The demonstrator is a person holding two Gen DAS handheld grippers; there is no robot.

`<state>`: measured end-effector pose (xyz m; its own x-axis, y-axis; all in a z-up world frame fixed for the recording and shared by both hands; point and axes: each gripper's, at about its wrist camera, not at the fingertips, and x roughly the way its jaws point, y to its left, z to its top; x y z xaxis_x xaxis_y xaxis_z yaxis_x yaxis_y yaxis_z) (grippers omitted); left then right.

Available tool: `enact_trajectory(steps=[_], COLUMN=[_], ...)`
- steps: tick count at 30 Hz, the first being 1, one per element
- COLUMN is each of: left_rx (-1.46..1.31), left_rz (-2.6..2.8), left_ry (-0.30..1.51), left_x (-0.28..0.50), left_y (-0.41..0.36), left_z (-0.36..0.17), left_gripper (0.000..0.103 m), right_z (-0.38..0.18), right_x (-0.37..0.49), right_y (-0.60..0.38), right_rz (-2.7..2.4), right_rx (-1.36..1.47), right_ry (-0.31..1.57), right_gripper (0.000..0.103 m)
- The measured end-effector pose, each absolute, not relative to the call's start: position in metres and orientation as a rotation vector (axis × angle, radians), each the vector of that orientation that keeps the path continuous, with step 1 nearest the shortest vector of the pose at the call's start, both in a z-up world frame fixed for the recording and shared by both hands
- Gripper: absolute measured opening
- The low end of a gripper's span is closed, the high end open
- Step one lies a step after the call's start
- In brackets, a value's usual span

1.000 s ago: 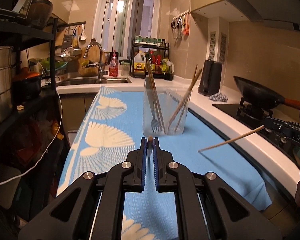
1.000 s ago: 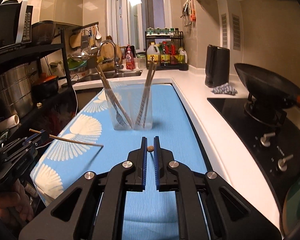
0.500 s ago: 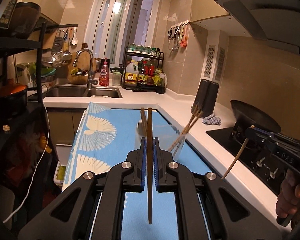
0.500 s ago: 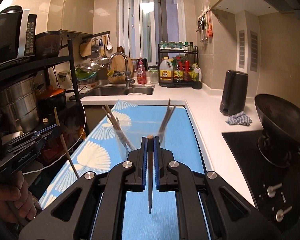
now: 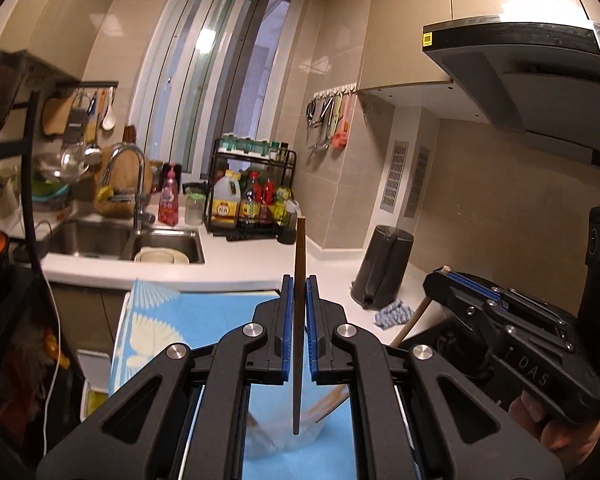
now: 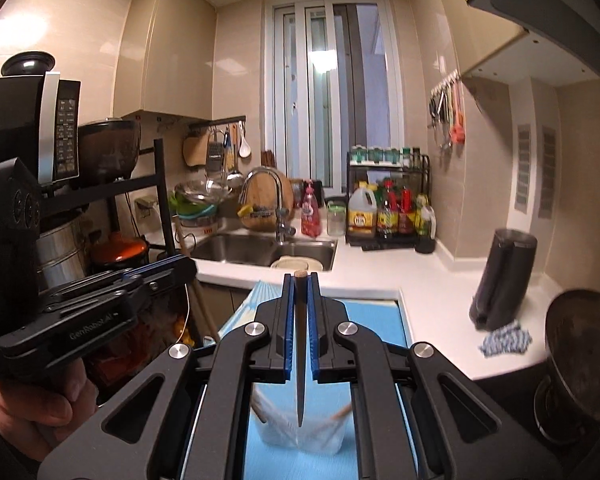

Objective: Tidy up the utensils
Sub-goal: 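Lower the chopstick into the container and open the left tool while the right releases its chopstick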

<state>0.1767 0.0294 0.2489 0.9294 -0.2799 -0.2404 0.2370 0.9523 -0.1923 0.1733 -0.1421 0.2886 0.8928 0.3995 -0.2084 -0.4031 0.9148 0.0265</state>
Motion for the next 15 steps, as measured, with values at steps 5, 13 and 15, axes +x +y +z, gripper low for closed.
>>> enact_trajectory(steps=[5,13,15], left_rx=[-0.125,-0.114,-0.124], left_rz=[-0.239,-0.226,-0.239], left_ry=[0.273,0.409,0.451], left_x=[0.206,0.241,0.243], left_y=[0.026,0.028,0.030], left_z=[0.240,0.182,0.172], left_gripper=[0.006,0.006,0.007], right_z=[0.275,0.213,0.203], right_x=[0.209,0.242,0.243], right_y=[-0.131,-0.134,-0.135], right_rz=[0.396,0.386,0.388], right_rx=[-0.037,-0.030,-0.026], right_ry=[0.238,0.371,0.396], right_gripper=[0.006,0.006,0.006])
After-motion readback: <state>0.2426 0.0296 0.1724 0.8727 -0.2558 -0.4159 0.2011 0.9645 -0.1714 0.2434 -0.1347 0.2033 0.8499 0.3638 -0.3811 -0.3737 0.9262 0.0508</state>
